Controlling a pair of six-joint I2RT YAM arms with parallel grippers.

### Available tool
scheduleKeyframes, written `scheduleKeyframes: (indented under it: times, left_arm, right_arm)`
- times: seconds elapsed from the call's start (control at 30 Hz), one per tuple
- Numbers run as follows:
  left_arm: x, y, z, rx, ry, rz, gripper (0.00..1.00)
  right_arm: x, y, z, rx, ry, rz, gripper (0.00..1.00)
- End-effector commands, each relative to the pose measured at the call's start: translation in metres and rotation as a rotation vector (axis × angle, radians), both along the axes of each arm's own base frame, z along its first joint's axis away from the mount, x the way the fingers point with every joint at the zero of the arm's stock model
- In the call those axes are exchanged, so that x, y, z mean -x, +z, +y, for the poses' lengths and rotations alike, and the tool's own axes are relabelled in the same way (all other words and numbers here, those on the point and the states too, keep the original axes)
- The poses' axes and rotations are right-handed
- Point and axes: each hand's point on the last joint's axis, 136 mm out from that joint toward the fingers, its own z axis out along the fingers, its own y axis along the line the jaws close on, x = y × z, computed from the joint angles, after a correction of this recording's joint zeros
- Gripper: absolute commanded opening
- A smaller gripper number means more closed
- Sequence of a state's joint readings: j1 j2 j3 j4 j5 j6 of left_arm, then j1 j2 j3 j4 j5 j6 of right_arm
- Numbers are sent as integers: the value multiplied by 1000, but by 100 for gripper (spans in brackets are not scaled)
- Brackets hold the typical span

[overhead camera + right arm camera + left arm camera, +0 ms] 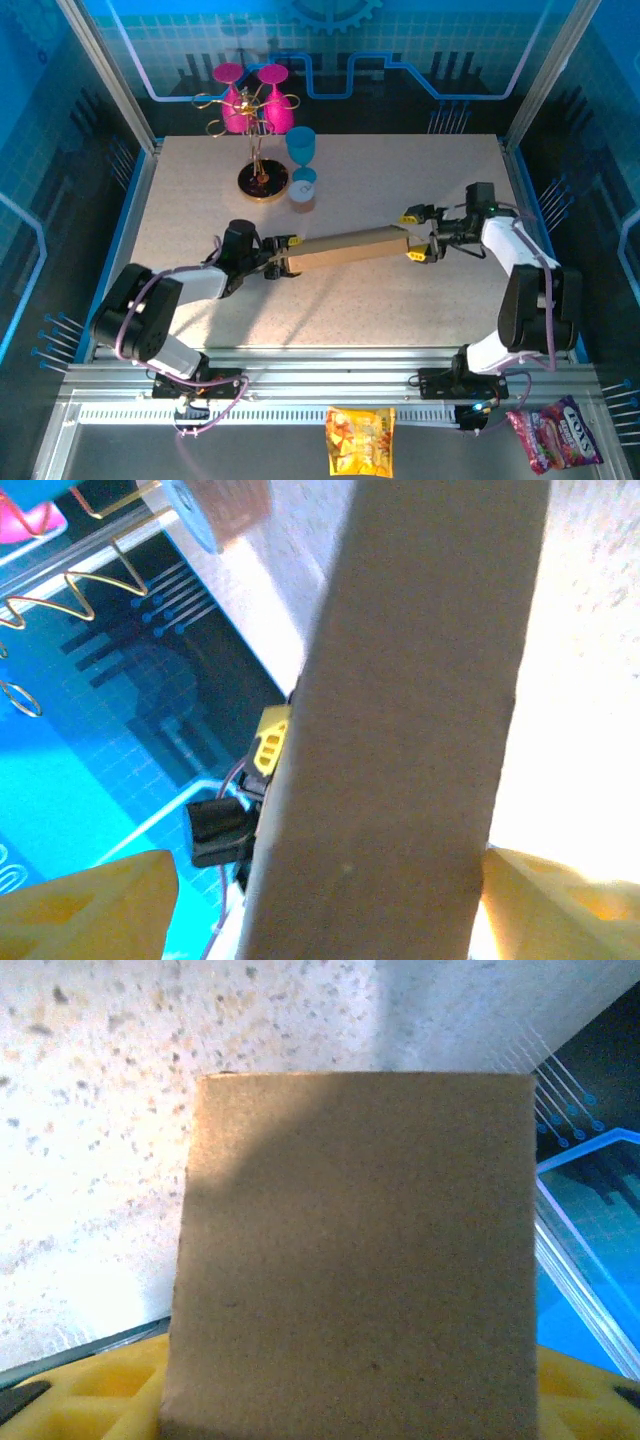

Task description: Fold the paper box

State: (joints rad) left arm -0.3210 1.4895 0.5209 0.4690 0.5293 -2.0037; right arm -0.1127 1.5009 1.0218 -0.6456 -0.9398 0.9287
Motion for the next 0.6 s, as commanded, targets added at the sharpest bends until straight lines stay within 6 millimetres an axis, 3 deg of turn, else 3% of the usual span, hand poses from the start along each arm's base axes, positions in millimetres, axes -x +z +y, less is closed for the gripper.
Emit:
scheduleKeyframes:
  times: [0.0, 0.13, 0.23, 0.37, 0.5, 0.57]
  left_arm:
    - [24, -21, 16, 1, 98, 281, 36]
    - [30, -22, 34, -5, 136, 345, 37]
    - [34, -22, 49, -11, 152, 387, 38]
    - [41, -22, 64, -19, 154, 459, 39]
    - [40, -22, 74, -7, 163, 487, 41]
    - [40, -21, 78, -9, 157, 498, 42]
  right_arm:
    - [6, 23, -22, 177, 17, -103, 80]
    - [5, 50, -39, 433, 53, -262, 74]
    - [5, 72, -37, 576, 113, -423, 63]
    - [11, 82, -11, 733, 281, -636, 50]
    - [20, 81, 28, 808, 489, -905, 44]
    - [17, 78, 37, 862, 560, -993, 44]
